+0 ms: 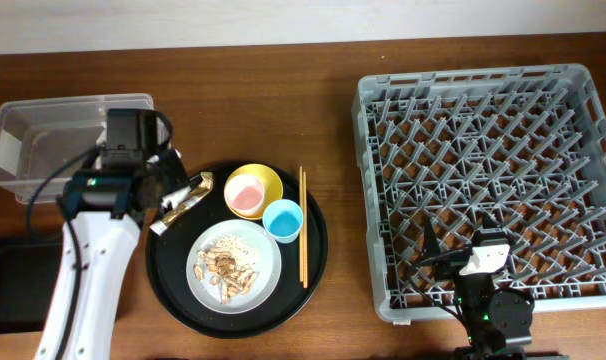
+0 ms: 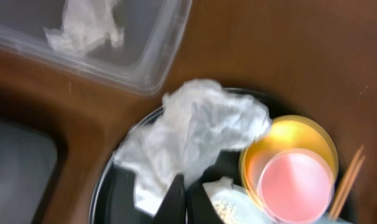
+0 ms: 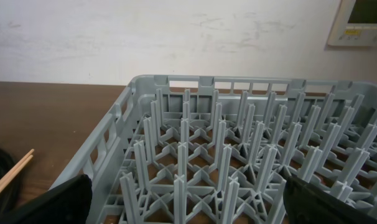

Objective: Sort waste into correct bins and load items into the dishwasher rack
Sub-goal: 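Move the tissue with the left gripper and release it into the clear bin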

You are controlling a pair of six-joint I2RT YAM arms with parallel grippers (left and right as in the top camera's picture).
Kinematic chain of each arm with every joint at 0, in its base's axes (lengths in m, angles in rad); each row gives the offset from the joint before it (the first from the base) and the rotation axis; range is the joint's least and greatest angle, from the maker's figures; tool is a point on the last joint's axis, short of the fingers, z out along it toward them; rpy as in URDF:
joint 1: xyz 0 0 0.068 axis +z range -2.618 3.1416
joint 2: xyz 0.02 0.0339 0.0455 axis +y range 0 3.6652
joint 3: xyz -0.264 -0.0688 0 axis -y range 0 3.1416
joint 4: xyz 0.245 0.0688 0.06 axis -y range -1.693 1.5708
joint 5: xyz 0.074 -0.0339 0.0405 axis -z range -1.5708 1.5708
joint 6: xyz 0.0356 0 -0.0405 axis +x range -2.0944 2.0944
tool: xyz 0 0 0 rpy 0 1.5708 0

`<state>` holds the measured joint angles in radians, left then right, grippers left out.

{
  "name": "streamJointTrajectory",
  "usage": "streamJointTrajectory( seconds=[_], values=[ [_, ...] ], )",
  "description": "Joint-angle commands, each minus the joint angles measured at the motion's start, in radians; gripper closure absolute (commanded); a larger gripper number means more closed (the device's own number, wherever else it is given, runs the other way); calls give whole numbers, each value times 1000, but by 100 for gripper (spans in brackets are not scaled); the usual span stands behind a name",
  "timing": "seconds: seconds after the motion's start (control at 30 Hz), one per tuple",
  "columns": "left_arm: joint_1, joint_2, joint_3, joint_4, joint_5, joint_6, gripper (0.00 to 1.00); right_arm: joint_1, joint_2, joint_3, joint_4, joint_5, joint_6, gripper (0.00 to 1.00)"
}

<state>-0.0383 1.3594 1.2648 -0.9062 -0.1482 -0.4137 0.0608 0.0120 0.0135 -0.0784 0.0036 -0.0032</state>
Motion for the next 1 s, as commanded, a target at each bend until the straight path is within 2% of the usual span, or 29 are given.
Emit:
streamJointTrajectory(
  seconds=[0.0,0.1,0.27,0.37,0.4,0.43,0.47,0.5,0.6,0.7,0.77,0.97],
  values=[
    [62,-71,14,150,-51,-13,99,5,-6,-8,-4,8,4,2],
    [110,-74,13,285,-94,-13,99,5,-6,-8,-4,8,4,2],
    [177,-4,13,467,-251,-12,99,5,-6,-8,-3,8,4,2],
    [217,58,13,500,-279,-13,99,5,-6,-8,-3,8,4,2],
    [227,75,13,503,-278,-13,92,5,-6,-8,-3,8,4,2],
    [236,94,13,507,-278,-13,65,5,-6,-8,-3,8,4,2],
    [242,112,13,510,-278,-13,14,5,-6,-8,-3,8,4,2],
    [245,125,13,510,-278,-13,1,5,-6,-8,-4,8,4,2],
    [244,137,13,505,-252,-12,1,5,-6,-8,-3,8,4,1],
    [244,130,13,481,-161,-12,1,5,-6,-8,-3,8,4,2],
    [244,118,13,435,-68,-12,1,5,-6,-8,-3,8,4,2],
    [244,89,13,121,344,-12,1,5,-6,-8,-3,8,4,2]
  ],
)
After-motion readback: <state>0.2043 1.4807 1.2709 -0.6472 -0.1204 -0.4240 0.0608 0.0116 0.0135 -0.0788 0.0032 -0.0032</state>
